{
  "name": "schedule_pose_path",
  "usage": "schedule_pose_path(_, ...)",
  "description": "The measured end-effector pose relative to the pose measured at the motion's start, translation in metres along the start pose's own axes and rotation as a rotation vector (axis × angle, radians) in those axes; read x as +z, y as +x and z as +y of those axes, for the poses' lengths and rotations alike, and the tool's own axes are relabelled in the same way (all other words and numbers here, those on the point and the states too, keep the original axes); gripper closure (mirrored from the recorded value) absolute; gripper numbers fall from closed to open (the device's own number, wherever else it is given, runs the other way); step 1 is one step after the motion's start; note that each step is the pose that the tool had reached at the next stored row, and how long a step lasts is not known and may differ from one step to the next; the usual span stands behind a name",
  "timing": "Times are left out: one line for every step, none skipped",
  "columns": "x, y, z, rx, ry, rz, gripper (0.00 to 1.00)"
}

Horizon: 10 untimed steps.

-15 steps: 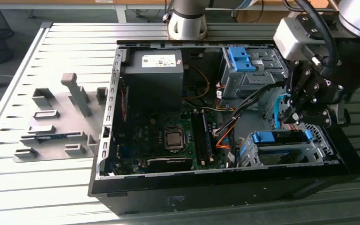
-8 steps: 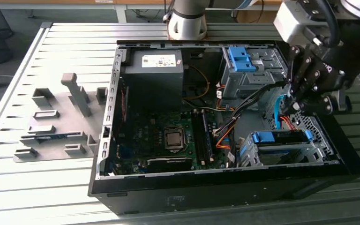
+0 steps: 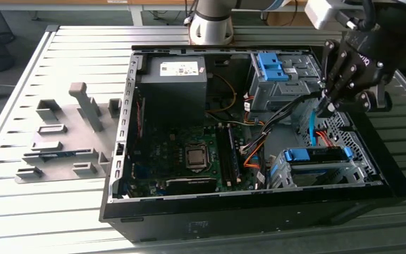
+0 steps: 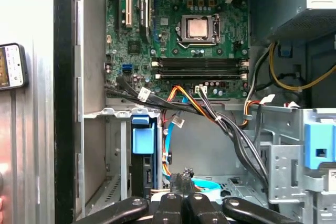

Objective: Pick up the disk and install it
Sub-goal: 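Insert the second disk wire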

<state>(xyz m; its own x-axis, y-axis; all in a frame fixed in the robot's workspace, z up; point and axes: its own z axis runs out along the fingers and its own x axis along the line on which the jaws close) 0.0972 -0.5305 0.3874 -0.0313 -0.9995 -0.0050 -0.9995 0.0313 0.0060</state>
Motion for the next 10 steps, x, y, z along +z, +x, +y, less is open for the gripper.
schedule_pose_path(-0.0009, -0.0018, 0.0000, 0.000, 0.0001, 0.0016, 0.89)
schedule_pose_path(-0.0015, -0.0035, 0.0001, 0.001, 0.0001, 0.0027, 0.89)
schedule_pose_path(-0.0017, -0.0050, 0.0002, 0.002, 0.0002, 0.0035, 0.89)
schedule_pose_path(-0.0018, -0.0063, 0.0002, 0.005, 0.0001, 0.0040, 0.89)
schedule_pose_path(-0.0018, -0.0074, 0.0002, 0.008, 0.0002, 0.0042, 0.89)
schedule_pose_path(-0.0018, -0.0083, 0.0002, 0.011, 0.0002, 0.0042, 0.89)
schedule_pose_path(-0.0018, -0.0092, 0.0003, 0.016, 0.0002, 0.0042, 0.89)
schedule_pose_path(-0.0018, -0.0100, 0.0003, 0.021, 0.0003, 0.0042, 0.89)
schedule_pose_path(-0.0018, -0.0108, 0.0003, 0.026, 0.0003, 0.0042, 0.89)
schedule_pose_path(-0.0017, -0.0118, 0.0003, 0.030, 0.0002, 0.0041, 0.89)
